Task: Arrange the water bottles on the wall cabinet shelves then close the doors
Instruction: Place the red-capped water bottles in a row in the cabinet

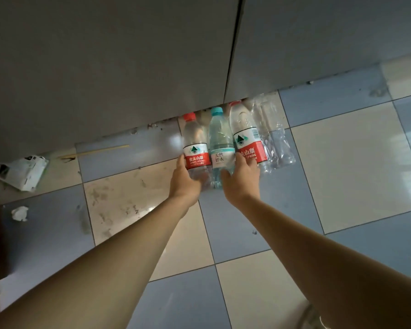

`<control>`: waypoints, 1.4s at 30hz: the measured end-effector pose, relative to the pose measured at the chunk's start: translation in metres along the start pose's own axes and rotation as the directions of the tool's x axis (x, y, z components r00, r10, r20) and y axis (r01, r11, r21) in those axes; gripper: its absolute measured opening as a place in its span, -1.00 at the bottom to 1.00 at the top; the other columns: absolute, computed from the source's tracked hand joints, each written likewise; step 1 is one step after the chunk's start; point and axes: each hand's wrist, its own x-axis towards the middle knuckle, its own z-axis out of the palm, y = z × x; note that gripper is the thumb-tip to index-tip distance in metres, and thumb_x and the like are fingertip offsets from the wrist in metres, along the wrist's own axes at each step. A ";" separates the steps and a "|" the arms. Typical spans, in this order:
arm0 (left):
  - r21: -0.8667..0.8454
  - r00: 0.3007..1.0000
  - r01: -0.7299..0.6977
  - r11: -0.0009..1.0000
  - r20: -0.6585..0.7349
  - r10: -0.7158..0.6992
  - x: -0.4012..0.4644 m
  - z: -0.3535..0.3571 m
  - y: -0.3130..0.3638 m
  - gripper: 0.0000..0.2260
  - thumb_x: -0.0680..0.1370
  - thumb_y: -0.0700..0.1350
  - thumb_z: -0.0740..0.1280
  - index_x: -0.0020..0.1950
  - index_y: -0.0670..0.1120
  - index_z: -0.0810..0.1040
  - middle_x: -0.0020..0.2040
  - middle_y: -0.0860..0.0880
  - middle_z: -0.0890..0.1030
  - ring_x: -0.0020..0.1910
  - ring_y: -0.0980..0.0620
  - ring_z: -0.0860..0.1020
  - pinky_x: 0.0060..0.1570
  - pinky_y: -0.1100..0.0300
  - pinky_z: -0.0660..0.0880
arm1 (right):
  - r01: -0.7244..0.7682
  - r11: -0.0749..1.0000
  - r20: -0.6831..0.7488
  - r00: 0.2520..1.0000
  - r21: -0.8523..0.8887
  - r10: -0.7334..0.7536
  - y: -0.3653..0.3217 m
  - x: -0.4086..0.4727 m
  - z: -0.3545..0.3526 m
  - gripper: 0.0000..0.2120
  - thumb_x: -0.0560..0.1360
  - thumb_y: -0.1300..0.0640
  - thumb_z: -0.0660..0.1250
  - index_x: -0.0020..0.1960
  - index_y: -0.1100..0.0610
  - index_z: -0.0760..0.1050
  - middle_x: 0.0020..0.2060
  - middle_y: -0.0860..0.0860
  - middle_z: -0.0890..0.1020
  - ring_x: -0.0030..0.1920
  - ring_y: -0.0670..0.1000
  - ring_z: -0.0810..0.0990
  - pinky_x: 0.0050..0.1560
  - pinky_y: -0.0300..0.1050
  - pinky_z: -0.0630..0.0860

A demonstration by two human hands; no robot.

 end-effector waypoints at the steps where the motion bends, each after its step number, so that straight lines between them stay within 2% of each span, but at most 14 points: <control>1: -0.003 1.000 0.004 1.000 0.025 -0.004 -0.004 -0.001 -0.005 -0.33 0.51 -0.18 0.50 0.55 0.02 0.27 0.33 0.01 0.55 0.22 -0.03 0.55 0.25 -0.04 0.51 | -0.028 1.000 0.006 1.000 -0.013 0.028 0.002 -0.003 0.003 -0.58 0.60 0.13 0.29 0.43 0.14 0.38 0.33 0.17 0.37 0.32 0.19 0.31 0.37 0.07 0.32; 5: 0.056 0.995 0.023 0.998 0.100 -0.028 -0.026 -0.012 -0.027 -0.33 0.49 -0.24 0.50 0.52 0.04 0.30 0.33 0.03 0.55 0.28 -0.03 0.53 0.27 -0.02 0.49 | -0.112 0.993 0.110 0.988 0.036 0.107 0.015 -0.024 0.007 -0.60 0.58 0.15 0.35 0.37 0.14 0.37 0.28 0.14 0.37 0.32 0.16 0.36 0.39 0.08 0.40; 10: 0.097 0.987 0.058 0.994 0.143 -0.071 -0.047 -0.023 -0.049 -0.34 0.46 -0.02 0.57 0.47 0.03 0.33 0.28 0.04 0.58 0.22 0.00 0.57 0.25 0.01 0.52 | -0.191 0.980 0.218 0.960 0.061 0.173 0.035 -0.049 0.007 -0.68 0.59 0.19 0.33 0.31 0.12 0.38 0.25 0.12 0.44 0.15 0.07 0.49 0.25 -0.01 0.54; 14: 0.130 0.996 0.041 0.991 0.079 -0.051 -0.039 -0.027 -0.045 -0.42 0.50 -0.01 0.52 0.44 -0.05 0.36 0.31 -0.06 0.54 0.21 -0.05 0.56 0.25 0.01 0.52 | -0.144 0.983 0.159 0.979 0.110 0.126 0.026 -0.041 0.005 -0.55 0.58 0.16 0.34 0.43 0.11 0.33 0.31 0.12 0.46 0.18 0.07 0.50 0.30 0.02 0.51; 19: 0.160 1.000 -0.030 0.987 0.001 0.030 -0.007 -0.027 -0.021 -0.33 0.50 0.06 0.50 0.51 -0.07 0.30 0.35 -0.07 0.47 0.24 -0.07 0.52 0.19 0.05 0.51 | -0.006 0.996 0.066 0.998 0.091 0.000 -0.002 -0.008 0.005 -0.48 0.60 0.05 0.31 0.51 0.10 0.28 0.33 0.11 0.50 0.28 0.13 0.50 0.30 0.08 0.49; 22: 0.171 0.998 -0.067 0.983 0.017 0.065 0.005 -0.021 -0.011 -0.34 0.49 0.10 0.51 0.50 -0.05 0.34 0.35 -0.06 0.50 0.25 -0.09 0.52 0.16 0.03 0.52 | -0.015 0.998 0.106 0.994 0.062 0.009 -0.008 0.007 0.012 -0.51 0.64 -0.11 0.22 0.45 0.13 0.32 0.22 0.14 0.56 0.15 0.13 0.57 0.17 0.08 0.55; 24: 0.180 0.997 -0.078 0.981 0.011 0.078 0.010 -0.017 -0.009 -0.36 0.48 0.08 0.51 0.48 -0.06 0.37 0.32 -0.06 0.53 0.23 -0.08 0.52 0.08 0.10 0.49 | -0.031 0.998 0.110 0.994 0.056 0.025 -0.007 0.010 0.018 -0.52 0.63 -0.15 0.22 0.41 0.14 0.35 0.17 0.13 0.58 0.06 0.10 0.59 0.10 0.06 0.58; 26: 0.176 0.997 -0.076 0.981 0.006 0.077 0.012 -0.015 -0.009 -0.39 0.49 0.07 0.51 0.47 -0.05 0.39 0.30 -0.05 0.55 0.22 -0.08 0.53 0.05 0.11 0.48 | -0.027 0.998 0.081 0.997 0.056 0.022 -0.005 0.011 0.022 -0.54 0.62 -0.13 0.26 0.39 0.14 0.37 0.15 0.11 0.58 0.01 0.07 0.57 0.03 -0.01 0.55; 28: 0.154 0.998 -0.058 0.986 0.003 0.058 0.012 -0.016 -0.010 -0.41 0.49 0.05 0.51 0.46 -0.03 0.40 0.30 -0.05 0.55 0.22 -0.10 0.53 0.14 0.03 0.53 | -0.014 0.999 0.062 0.998 0.046 0.011 -0.004 0.010 0.022 -0.58 0.60 -0.06 0.33 0.36 0.14 0.40 0.13 0.11 0.59 0.01 0.08 0.57 0.02 -0.02 0.55; 31: 0.120 1.000 -0.026 0.992 -0.002 0.026 0.007 -0.023 -0.010 -0.49 0.50 0.02 0.49 0.40 -0.01 0.44 0.27 -0.06 0.56 0.21 -0.12 0.55 0.19 -0.10 0.55 | 0.003 0.997 0.056 0.998 0.083 -0.008 -0.005 0.002 0.016 -0.56 0.53 0.08 0.42 0.36 0.12 0.42 0.12 0.08 0.59 0.12 0.11 0.57 0.12 0.06 0.58; 34: 0.054 0.999 -0.045 0.997 -0.001 0.045 -0.004 -0.036 -0.010 -0.63 0.46 -0.04 0.54 0.20 0.05 0.51 0.11 -0.01 0.59 0.07 -0.06 0.59 -0.02 0.03 0.59 | 0.019 0.992 0.053 0.998 0.123 -0.025 -0.008 -0.012 0.002 -0.42 0.45 0.12 0.51 0.42 0.10 0.42 0.17 0.08 0.57 0.18 0.12 0.55 0.23 0.10 0.55; 36: 0.036 0.995 -0.096 0.995 0.005 0.096 -0.014 -0.046 -0.006 -0.63 0.43 -0.08 0.56 0.14 0.08 0.51 0.05 0.04 0.59 0.03 0.01 0.59 -0.17 0.19 0.51 | 0.036 0.988 0.040 0.998 0.149 -0.042 -0.011 -0.021 -0.012 -0.49 0.39 0.10 0.56 0.31 0.08 0.52 0.12 0.06 0.60 0.14 0.10 0.56 0.19 0.11 0.57; 39: 0.072 0.986 -0.168 0.983 0.030 0.166 -0.028 -0.059 0.007 -0.56 0.41 -0.08 0.58 0.21 0.06 0.50 0.14 0.00 0.55 0.09 0.00 0.56 -0.09 0.18 0.48 | 0.051 0.980 0.029 0.998 0.192 -0.057 -0.017 -0.034 -0.036 -0.52 0.32 0.11 0.62 0.19 0.10 0.54 0.07 0.03 0.60 0.09 0.07 0.60 0.12 0.06 0.62; 42: 0.096 0.968 -0.248 0.964 0.005 0.249 -0.037 -0.070 0.026 -0.47 0.38 -0.08 0.61 0.27 0.04 0.48 0.19 0.00 0.49 0.14 0.00 0.52 0.07 0.13 0.47 | 0.117 0.968 -0.039 0.993 0.222 -0.111 -0.024 -0.044 -0.056 -0.40 0.29 0.15 0.66 0.24 0.07 0.48 0.13 0.00 0.55 0.14 0.03 0.56 0.14 -0.01 0.62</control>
